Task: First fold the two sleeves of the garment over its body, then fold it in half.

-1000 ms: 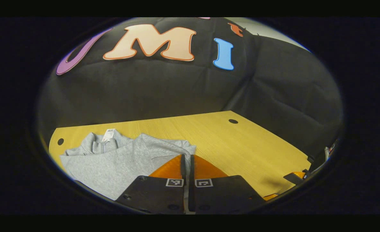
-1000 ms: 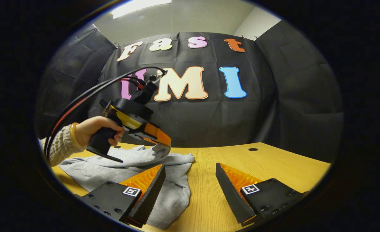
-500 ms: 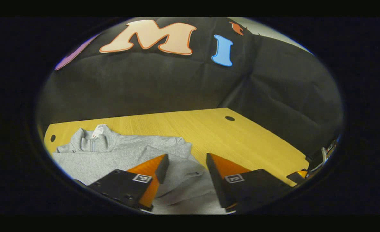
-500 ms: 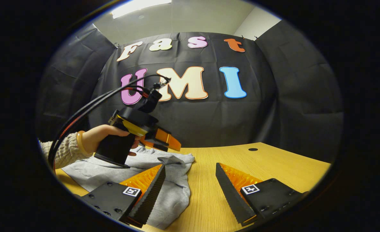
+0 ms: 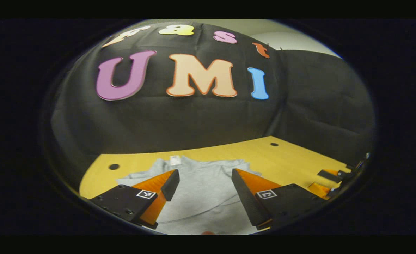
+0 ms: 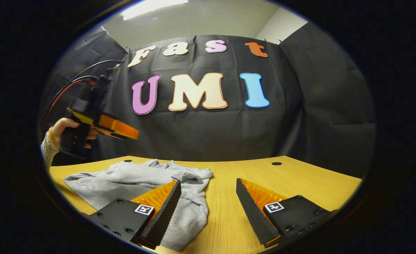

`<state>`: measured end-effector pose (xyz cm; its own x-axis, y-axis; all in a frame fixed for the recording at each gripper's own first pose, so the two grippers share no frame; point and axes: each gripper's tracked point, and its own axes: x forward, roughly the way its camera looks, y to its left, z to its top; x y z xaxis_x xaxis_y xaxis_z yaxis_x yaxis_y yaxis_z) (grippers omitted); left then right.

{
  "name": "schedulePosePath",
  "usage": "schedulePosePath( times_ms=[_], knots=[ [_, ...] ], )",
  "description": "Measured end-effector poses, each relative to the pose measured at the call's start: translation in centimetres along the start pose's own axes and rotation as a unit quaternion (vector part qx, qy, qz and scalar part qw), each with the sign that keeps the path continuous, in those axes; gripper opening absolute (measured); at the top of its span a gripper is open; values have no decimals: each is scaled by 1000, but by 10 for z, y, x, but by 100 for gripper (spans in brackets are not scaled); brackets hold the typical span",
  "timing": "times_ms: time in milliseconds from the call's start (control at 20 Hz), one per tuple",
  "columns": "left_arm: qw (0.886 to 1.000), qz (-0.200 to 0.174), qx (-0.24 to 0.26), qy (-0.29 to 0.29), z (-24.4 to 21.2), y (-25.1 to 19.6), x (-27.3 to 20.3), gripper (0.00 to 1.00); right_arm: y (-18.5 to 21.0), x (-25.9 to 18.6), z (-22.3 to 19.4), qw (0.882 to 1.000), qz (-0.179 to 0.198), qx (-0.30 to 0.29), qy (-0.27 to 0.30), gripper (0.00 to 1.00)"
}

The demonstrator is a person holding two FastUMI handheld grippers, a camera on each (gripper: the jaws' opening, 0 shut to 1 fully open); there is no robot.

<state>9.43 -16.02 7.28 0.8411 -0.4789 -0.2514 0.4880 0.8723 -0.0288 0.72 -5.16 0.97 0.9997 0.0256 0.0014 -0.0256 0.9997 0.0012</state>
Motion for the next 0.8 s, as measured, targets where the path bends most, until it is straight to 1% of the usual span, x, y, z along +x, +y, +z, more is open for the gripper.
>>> schedulePosePath(
  times_ms=[50,200,350,450,500,550,600,650,800],
  knots=[
    [1000,11,-2,0,-6,12,-16,88,0,0,0,1000,0,0,0,98],
    [999,31,-32,12,-35,36,-59,88,-1,0,-1,1000,-1,0,0,98],
    [997,55,-39,27,-69,58,-89,89,0,0,0,1000,-1,0,0,98],
    [996,54,-45,50,-94,59,-110,90,-2,1,-2,1000,-1,-1,1,97],
    [996,53,-43,58,-104,57,-120,94,1,1,-2,1000,2,0,2,98],
    [996,51,-43,61,-108,57,-128,94,0,2,-2,1000,3,0,5,97],
    [996,48,-44,67,-114,56,-135,95,-2,4,-6,1000,4,0,16,95],
    [995,49,-46,74,-120,57,-142,95,-3,5,-10,1000,5,1,30,97],
    [993,48,-36,105,-143,59,-158,95,3,2,-1,998,21,20,55,98]
  ],
)
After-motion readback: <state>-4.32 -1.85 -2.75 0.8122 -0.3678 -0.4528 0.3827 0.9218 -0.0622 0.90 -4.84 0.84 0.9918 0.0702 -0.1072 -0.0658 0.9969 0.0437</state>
